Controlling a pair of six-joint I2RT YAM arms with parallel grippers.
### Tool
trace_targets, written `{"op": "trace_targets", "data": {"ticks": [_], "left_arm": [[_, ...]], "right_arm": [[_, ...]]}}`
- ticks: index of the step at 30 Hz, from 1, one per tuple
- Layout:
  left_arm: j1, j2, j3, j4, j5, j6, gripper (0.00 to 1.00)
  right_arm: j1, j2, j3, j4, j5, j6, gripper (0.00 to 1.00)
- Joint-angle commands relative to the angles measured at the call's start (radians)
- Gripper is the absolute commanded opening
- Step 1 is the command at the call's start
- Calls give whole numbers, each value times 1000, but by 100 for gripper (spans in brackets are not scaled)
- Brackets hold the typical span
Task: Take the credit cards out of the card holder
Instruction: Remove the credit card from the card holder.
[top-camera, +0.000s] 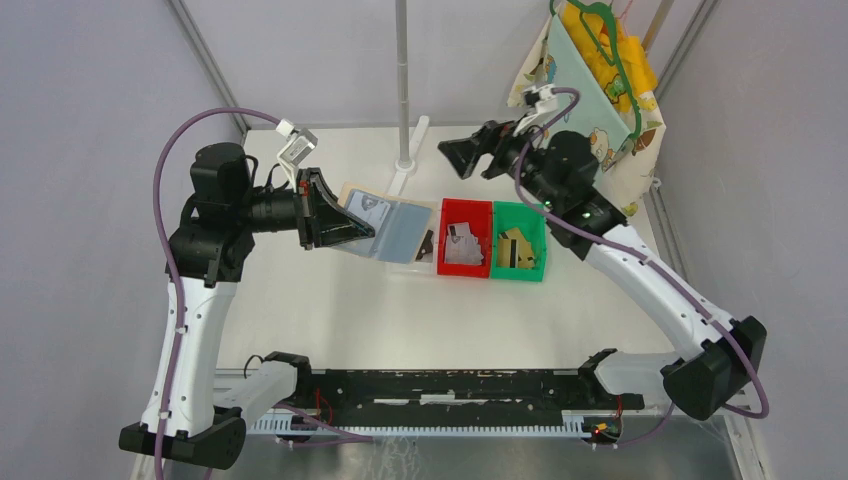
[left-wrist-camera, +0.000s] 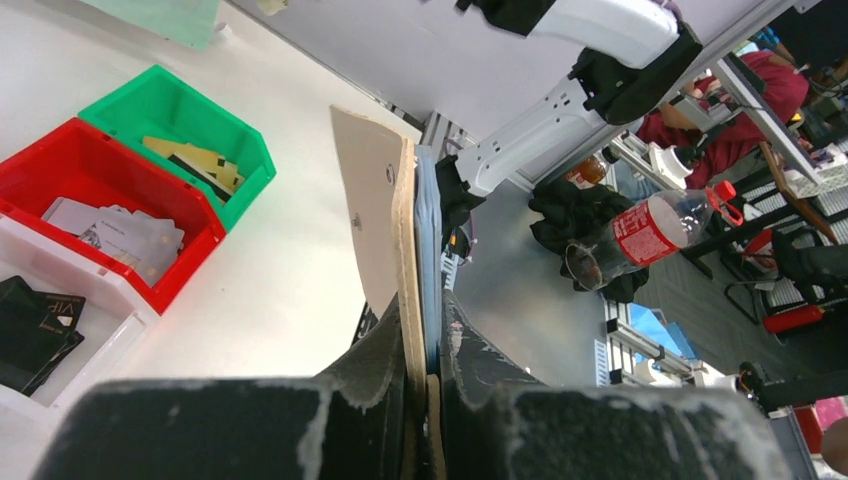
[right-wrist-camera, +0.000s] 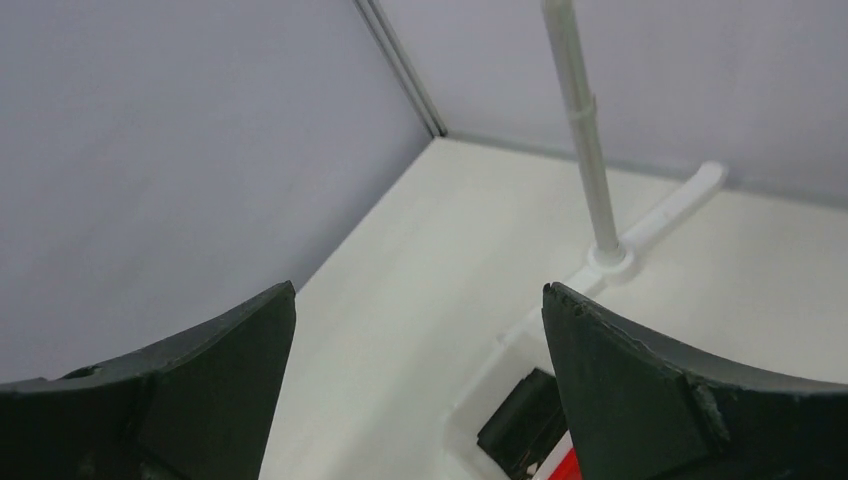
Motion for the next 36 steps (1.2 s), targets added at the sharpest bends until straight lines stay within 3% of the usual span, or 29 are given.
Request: {"op": "trace_targets", "data": {"ticks": [1,4,7,9,18,20,25,29,30,33,36], "left_arm": [[-3,-17,19,-71,50,141,2],[-1,-21,20,-107,52,191,2],[-2,-22,20,-136,52,232,2],[-2,-20,18,-148,52,246,2],[-3,-18,29,-157,62,250,2],[-3,-19,26,-157,66,250,2],[-3,-22,22,-168,70,271,2],[-2,-24,16,-169,48,283,2],[-2,-22,14,-169,33,289,2],[-4,-18,13,-171,-46,309,5],[-2,-6,12,-170,-106,317,3]], "right_arm": [[-99,-68,4,68,-372,-44,98],[-100,-66,26,126,-570,-15,98],[-87,-66,-35,342,-757,117,98],[-59,-71,-65,429,-803,143,98],[95,-23,-14,283,-871,-49,98],[111,-11,-13,273,-862,-72,93],[131,23,-5,274,-856,-63,66],[144,44,-5,333,-833,15,27],[145,48,-10,358,-831,50,23],[157,63,-40,458,-843,152,26],[169,70,-54,460,-848,161,53]]}}
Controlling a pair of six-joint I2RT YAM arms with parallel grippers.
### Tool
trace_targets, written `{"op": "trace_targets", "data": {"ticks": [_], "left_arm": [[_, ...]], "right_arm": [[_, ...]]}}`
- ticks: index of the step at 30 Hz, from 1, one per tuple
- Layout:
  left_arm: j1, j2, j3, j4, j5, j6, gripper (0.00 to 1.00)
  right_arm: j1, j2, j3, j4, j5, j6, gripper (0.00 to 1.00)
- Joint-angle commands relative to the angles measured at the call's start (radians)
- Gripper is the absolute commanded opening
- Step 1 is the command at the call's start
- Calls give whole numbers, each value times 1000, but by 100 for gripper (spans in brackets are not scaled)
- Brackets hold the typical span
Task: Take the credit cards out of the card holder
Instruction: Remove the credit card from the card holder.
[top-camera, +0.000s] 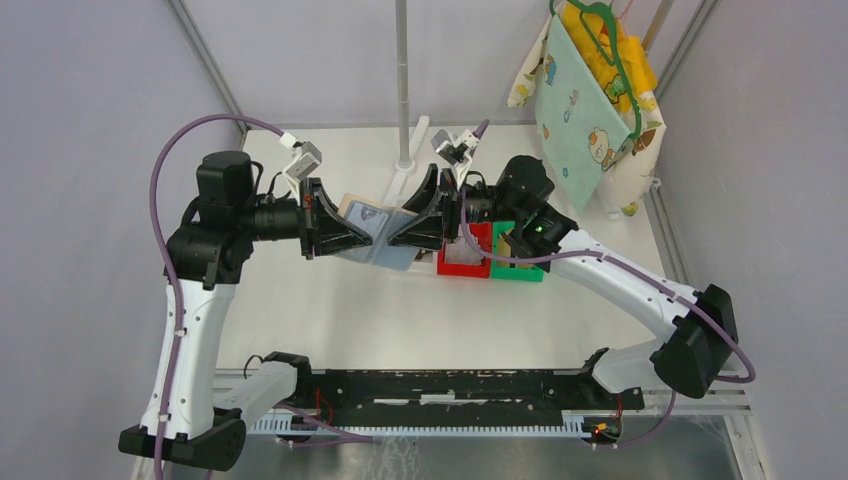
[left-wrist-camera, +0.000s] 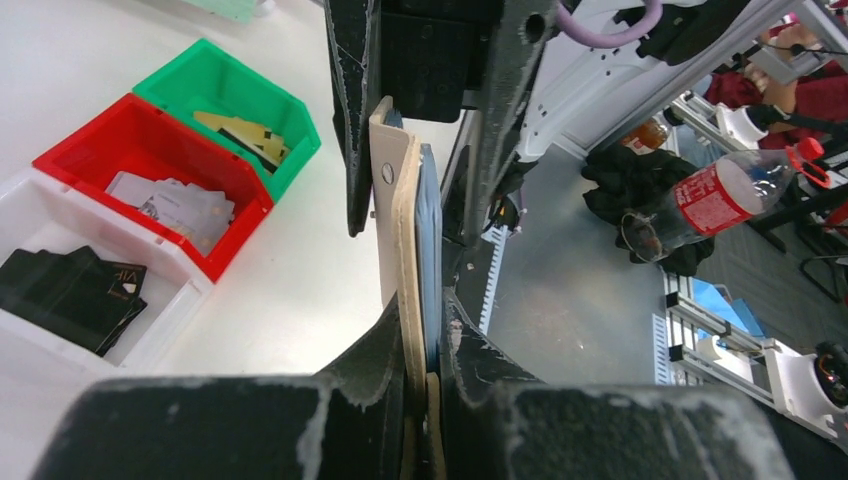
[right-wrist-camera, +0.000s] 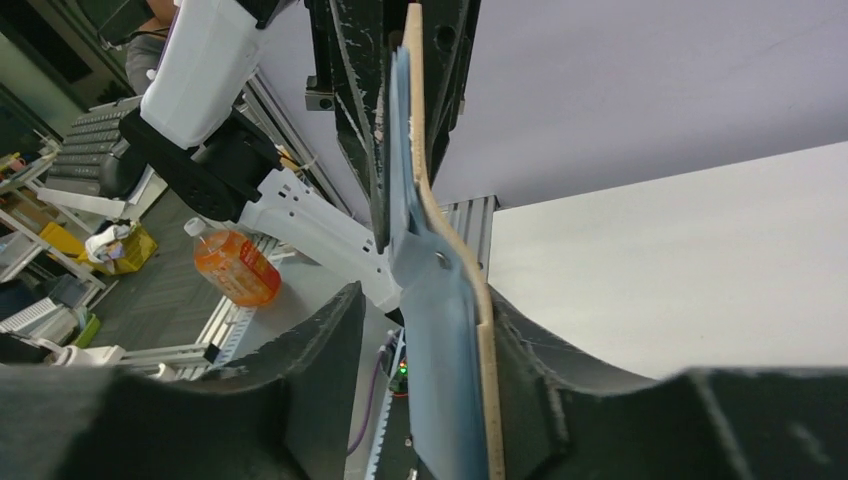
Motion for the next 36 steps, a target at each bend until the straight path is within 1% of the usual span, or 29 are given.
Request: {"op": "trace_targets", "data": {"ticks": [1,3,5,8,10,11,12,13,15,17,19,22,26,28,30,33,36], "left_arm": [[-3,5,12,8,-79,60,2],[-3,6,12,4,-69,60,2],[-2,2,13,6,-68,60,2],[-4,-1,13,6,-67,61,2],[-3,0,10,6,-66,60,2],[-3,1,10,6,-66,60,2],[-3,2,12,6,-67,58,2],[-3,3,15,6,-65,57,2],[-2,3,25,-3,-48,62,2],[-3,2,30,-14,-20,66,2],[-3,-1,29,-20,-6,68,2],[-3,-2,27,-23,3,71,2],[-5,1,33,-37,47,71,2],[-4,0,35,-40,57,72,2],[-4,-2,35,-41,55,75,2],[-4,0,34,-46,39,92,2],[-4,4,37,-52,28,105,2]], "right_arm": [[25,7,-8,137,-25,69,56],[28,4,-20,142,-25,69,56],[29,-2,-29,142,-24,63,52],[28,-6,-26,134,-10,56,38],[30,1,-13,131,-9,64,26],[31,6,-4,123,-12,65,23],[31,11,6,101,-20,60,24],[31,13,17,77,-39,39,32],[26,6,43,-26,-62,-55,65],[14,-14,85,-181,-51,-185,79],[-3,-22,129,-294,-38,-275,84],[-22,-9,191,-388,-33,-359,86],[-42,46,320,-571,-28,-479,86],[-47,69,364,-592,-43,-492,86],[-47,80,363,-538,-80,-443,85],[-36,80,312,-421,-121,-357,79],[-20,73,278,-418,-132,-345,61]]}}
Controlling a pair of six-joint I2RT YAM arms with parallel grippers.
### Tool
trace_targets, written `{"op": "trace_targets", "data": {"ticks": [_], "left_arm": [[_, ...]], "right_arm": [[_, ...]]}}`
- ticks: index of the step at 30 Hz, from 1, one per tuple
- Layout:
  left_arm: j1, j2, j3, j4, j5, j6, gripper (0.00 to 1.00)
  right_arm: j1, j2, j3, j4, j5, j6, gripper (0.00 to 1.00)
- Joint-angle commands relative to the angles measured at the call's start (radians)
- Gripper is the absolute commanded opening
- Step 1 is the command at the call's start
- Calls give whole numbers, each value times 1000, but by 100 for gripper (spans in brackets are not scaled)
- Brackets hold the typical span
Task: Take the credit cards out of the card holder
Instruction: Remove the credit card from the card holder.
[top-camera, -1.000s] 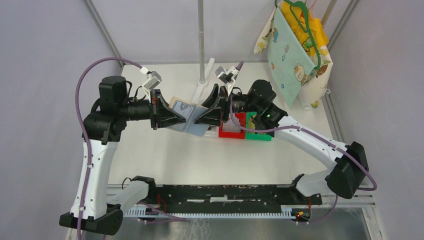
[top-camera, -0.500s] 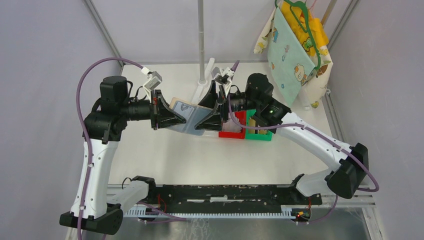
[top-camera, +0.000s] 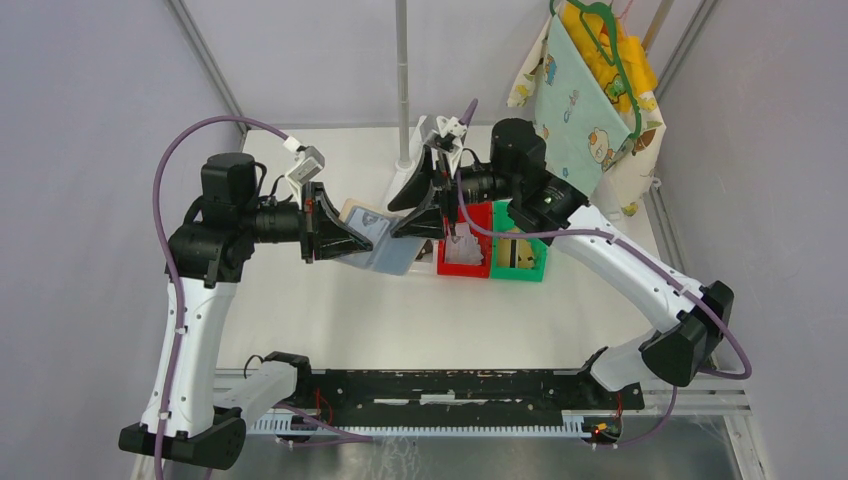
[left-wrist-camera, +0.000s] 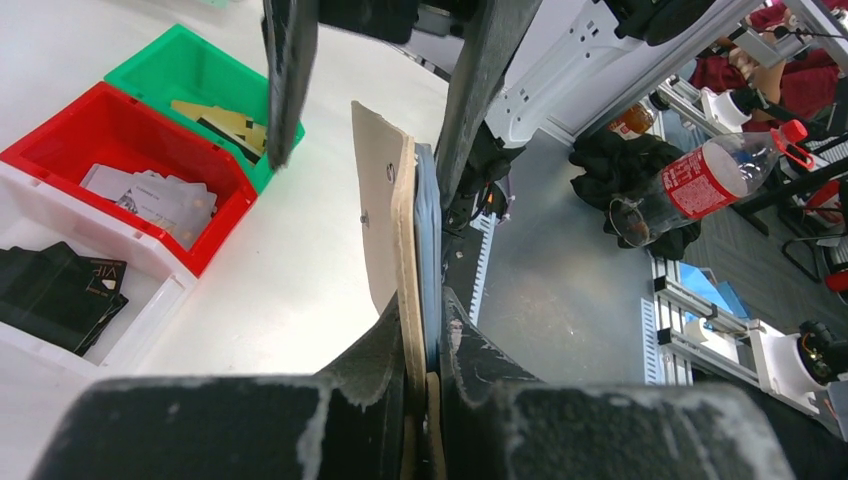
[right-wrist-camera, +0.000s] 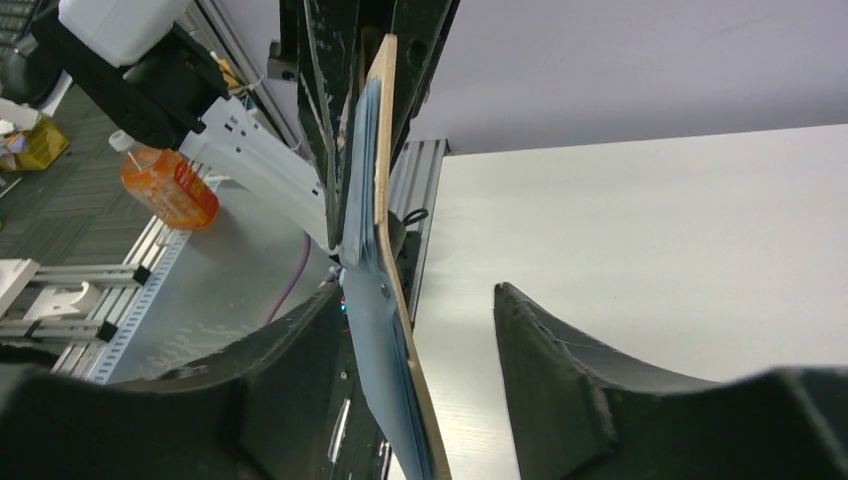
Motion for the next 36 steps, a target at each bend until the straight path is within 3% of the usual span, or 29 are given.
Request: {"op": "trace_targets", "data": {"ticks": [1,5,8,12,14,17,25,36], "left_arm": [[-3,0,38,-1,15,61,2],[-3,5,45,-1,-7,75,2],[-3,14,50,-3,-19,74,3],[-3,15,61,1,-41,68,26],[-4,10,66,4,-40,65,36],[-3,1,68,-2,-30,77,40],[-4,4,66,-73,-30,160,39],[-4,2,70,-77,39,135,37]], "right_arm": [[25,-9,-44,94,-63,49,56],[46,-22,-112,190,-54,112,44],[53,-1,-114,236,-25,178,27],[50,5,-148,314,56,278,0],[42,-6,-192,385,73,334,0],[24,-22,-231,430,91,382,0],[8,-29,-192,330,101,369,0],[8,-14,-145,216,111,317,0]]}}
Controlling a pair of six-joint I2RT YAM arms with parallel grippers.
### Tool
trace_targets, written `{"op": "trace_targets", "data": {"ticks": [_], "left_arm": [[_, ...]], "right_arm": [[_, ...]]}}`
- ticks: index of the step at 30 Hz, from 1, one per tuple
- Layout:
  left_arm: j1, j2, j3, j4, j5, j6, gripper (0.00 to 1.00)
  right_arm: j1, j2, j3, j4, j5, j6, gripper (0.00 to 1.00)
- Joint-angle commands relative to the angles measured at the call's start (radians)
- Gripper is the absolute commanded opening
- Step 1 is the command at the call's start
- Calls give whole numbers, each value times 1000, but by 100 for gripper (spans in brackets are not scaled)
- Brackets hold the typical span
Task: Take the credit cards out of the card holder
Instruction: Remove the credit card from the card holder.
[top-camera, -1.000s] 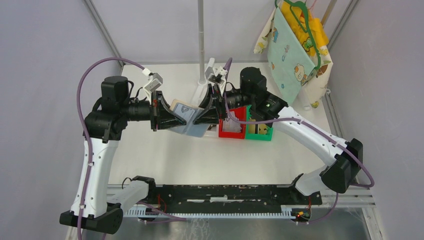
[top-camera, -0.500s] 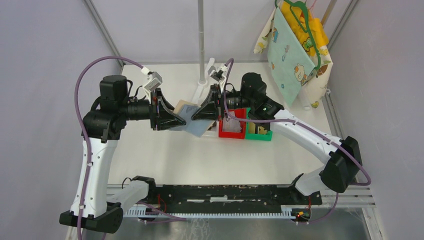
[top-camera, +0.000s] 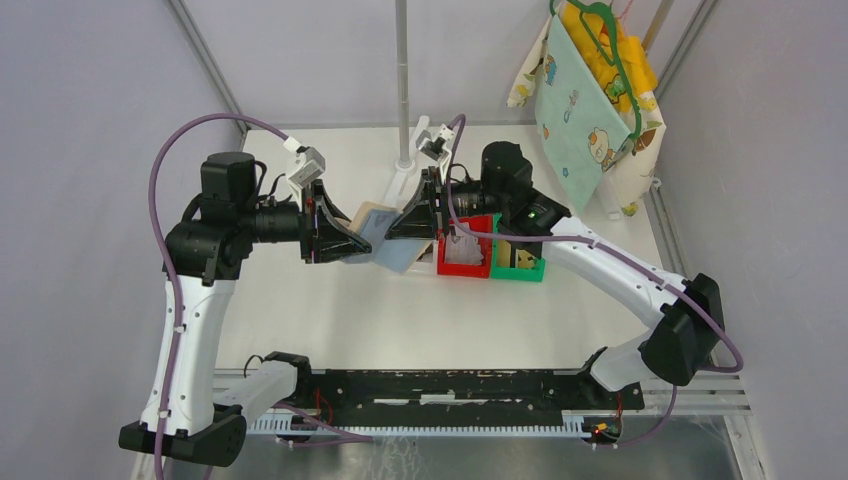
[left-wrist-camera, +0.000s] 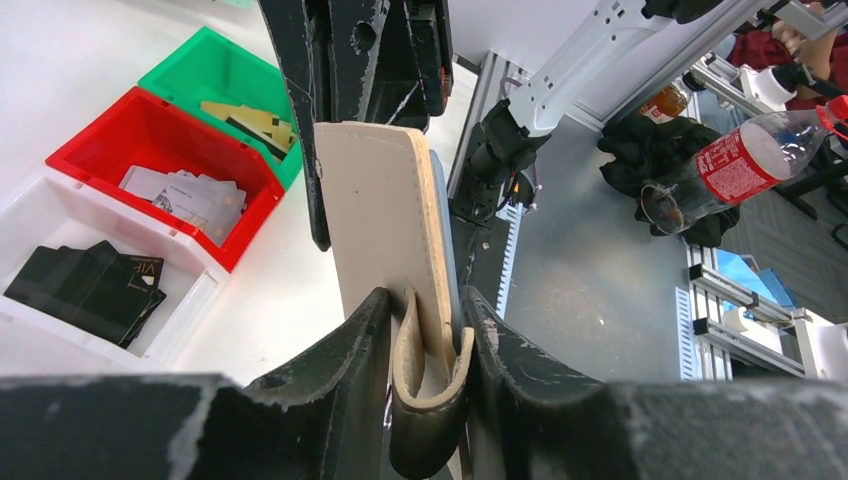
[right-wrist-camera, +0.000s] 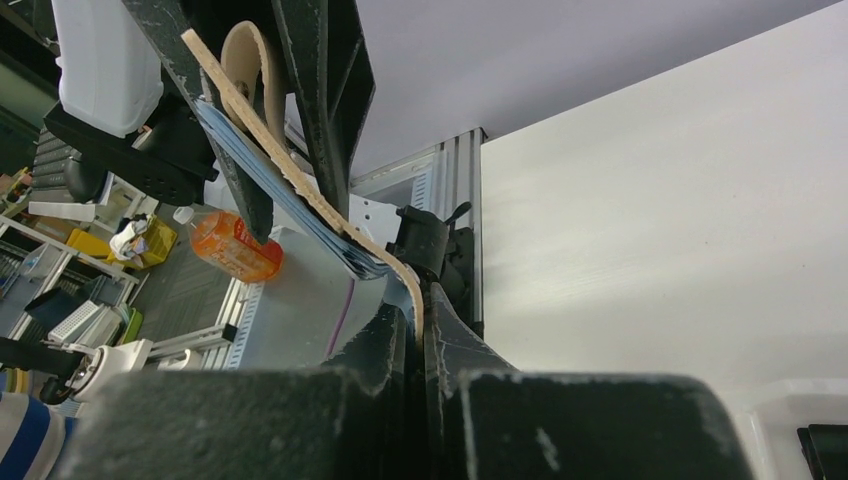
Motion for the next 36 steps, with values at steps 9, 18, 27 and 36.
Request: {"op": "trace_targets", "data": {"ticks": [9,18,27,36], "left_arm": [[-3,-8,51,-25,46,24,29],[-3,-10,64,-36,-10,43,16],[-2,-30,38,38,-55,-7,27],[-3,-18,62,-23,-58,40,27]], "right_arm": [[-33,-8,89,-91,1,-76,0],[-51,-19,74,-110,-16,-89,0],[-53,-24,82,-131,-19,-106,0],[-52,-29,85,-134,-24,-107,0]]}}
